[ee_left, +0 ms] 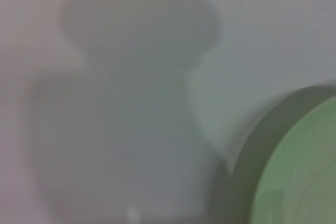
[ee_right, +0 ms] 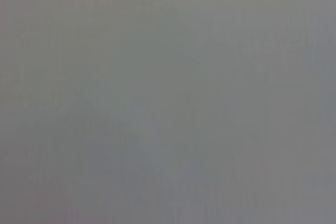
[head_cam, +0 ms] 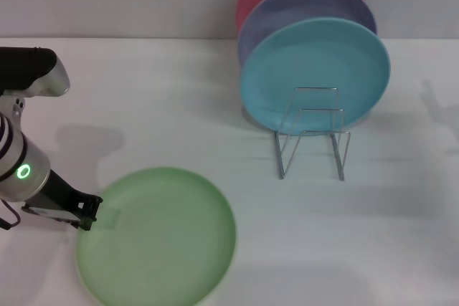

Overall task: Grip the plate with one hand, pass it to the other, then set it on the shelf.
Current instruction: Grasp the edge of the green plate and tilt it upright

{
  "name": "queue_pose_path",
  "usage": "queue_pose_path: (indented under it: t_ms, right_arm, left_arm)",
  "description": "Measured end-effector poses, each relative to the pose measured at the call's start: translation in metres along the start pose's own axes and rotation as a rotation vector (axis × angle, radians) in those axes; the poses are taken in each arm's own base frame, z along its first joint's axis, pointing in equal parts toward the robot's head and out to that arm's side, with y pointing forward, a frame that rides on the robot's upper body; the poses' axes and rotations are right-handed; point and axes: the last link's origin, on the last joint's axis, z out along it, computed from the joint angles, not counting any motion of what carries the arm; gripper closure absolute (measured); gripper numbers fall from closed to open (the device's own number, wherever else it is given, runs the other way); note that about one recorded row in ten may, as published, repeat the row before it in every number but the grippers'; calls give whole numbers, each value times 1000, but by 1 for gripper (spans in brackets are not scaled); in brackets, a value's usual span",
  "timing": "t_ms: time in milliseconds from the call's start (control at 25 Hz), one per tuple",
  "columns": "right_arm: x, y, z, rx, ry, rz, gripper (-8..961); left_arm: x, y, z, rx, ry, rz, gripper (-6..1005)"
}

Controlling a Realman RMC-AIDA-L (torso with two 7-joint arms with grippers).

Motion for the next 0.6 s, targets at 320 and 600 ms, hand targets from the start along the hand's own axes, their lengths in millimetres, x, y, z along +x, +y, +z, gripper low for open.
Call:
queue_pose_path:
  t_ms: [320,600]
  right_arm:
    - [1,0,-2,3,5,4,174]
    - [3,-2,-4,10,14,5,174]
  left_arm:
    - [3,-9,-10,-26,52,-11,964]
    - [9,-40,-34,-98,253,-62,965]
